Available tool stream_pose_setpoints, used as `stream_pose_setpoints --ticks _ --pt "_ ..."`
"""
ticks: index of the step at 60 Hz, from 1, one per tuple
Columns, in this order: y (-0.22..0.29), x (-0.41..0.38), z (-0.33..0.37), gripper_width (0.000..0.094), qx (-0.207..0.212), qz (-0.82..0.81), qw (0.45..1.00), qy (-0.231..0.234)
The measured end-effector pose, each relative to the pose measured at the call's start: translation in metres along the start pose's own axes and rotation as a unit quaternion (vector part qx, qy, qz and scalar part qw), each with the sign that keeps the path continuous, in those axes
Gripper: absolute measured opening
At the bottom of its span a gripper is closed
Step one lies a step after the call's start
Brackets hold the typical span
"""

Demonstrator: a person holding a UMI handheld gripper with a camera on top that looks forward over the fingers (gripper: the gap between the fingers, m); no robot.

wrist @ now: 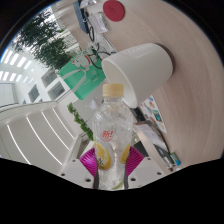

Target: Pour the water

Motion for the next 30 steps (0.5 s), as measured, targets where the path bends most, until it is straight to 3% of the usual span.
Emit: stream_pose_setpoints --ticks 20,30 --pt "0.002 -0.015 0.005 0.0332 -0.016 -0.1 0.994 0.044" --pt "-0.024 -0.045 0.012 0.0334 -0.05 0.052 0.997 0.031"
Point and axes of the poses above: the point between the fingertips, and its own axes, seen from behind it with the camera up: x to the right, y up, z backward, against the way the camera looks, the point moved 6 cm from there along z, backward, against the way the camera looks, and after that the axes turned 6 degrees about -y, right-handed, at the moved point
